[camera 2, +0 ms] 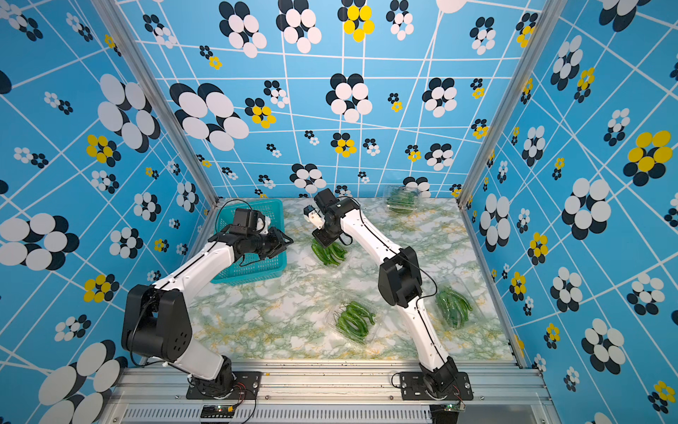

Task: Take small green peppers out of containers
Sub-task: Place the green pepper in the basket.

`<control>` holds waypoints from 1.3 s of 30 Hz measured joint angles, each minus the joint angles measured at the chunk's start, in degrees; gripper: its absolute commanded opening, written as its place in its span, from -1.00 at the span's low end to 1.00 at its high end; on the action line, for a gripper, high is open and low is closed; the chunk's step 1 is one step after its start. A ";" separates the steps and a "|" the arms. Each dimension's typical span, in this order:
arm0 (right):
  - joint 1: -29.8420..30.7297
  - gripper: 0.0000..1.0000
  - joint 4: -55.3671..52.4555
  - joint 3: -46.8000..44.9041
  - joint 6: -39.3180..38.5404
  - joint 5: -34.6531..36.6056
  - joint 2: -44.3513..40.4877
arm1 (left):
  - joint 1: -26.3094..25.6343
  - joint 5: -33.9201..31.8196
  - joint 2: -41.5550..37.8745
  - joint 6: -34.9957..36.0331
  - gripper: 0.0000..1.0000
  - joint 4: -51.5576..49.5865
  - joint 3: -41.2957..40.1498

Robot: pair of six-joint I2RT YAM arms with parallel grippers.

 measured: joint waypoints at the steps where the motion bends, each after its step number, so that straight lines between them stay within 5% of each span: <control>1: 0.02 -1.00 0.02 -0.07 0.00 0.09 -0.31 | 0.00 0.09 0.00 -0.02 -0.16 0.11 0.00; 27: 0.00 -1.00 0.00 0.37 1.07 -0.44 -6.93 | 0.15 0.11 -0.02 -0.42 -0.16 0.68 0.00; 39: 0.98 -1.00 0.72 6.03 3.06 -5.70 -7.54 | 6.80 0.07 -6.99 0.26 -0.16 -0.31 -1.31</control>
